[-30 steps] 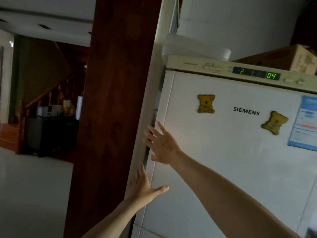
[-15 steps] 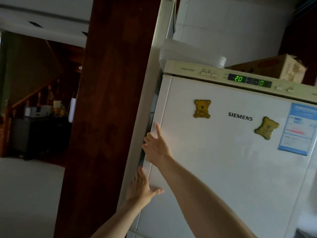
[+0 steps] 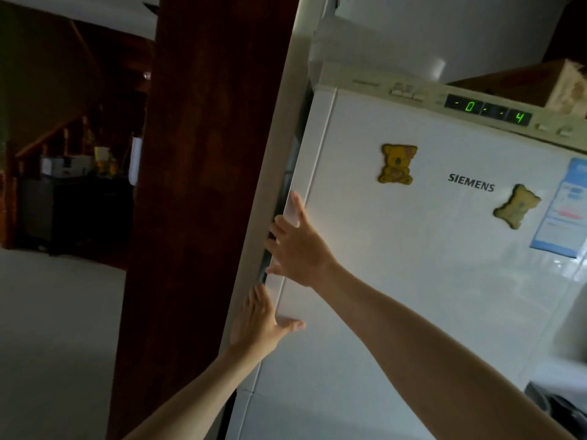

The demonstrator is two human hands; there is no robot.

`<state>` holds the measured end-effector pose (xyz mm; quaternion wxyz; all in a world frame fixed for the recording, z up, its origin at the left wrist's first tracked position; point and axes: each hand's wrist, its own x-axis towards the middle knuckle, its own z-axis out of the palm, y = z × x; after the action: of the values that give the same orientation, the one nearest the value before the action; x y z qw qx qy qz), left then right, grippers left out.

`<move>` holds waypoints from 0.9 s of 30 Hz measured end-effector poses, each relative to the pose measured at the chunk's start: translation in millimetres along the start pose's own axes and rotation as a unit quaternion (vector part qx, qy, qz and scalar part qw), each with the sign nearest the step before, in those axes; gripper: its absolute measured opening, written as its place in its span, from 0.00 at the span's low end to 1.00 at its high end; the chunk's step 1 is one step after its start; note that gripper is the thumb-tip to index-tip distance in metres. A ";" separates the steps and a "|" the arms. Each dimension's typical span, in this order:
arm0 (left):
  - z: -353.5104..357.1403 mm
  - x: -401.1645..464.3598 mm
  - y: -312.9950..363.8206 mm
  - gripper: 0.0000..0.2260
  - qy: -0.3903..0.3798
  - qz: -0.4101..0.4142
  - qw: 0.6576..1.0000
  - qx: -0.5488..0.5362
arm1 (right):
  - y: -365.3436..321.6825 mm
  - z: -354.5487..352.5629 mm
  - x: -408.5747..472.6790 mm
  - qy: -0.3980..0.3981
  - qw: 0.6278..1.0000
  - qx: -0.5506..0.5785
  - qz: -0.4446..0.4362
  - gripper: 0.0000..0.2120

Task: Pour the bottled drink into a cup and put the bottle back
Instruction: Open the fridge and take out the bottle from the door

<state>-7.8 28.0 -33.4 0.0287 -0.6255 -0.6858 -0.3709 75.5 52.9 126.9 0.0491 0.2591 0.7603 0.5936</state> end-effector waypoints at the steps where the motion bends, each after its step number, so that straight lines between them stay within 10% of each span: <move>1: -0.1 -5.0 -0.9 0.44 0.006 -0.001 1.000 -0.011 | -1.5 -2.9 -2.3 0.010 1.000 -0.001 0.001 0.34; 16: -36.1 -117.4 9.8 0.37 0.059 0.076 0.995 -0.003 | -45.7 -76.1 -87.3 0.118 0.985 0.110 0.061 0.23; 27: -63.2 -242.5 97.1 0.51 0.045 0.024 0.999 -0.017 | -39.4 -155.5 -228.1 0.159 0.963 0.210 0.061 0.15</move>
<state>103.2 -214.9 -63.9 0.0572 -0.6247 -0.6624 -0.4095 199.2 -193.0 82.4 -0.1648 0.2117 0.8487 0.4557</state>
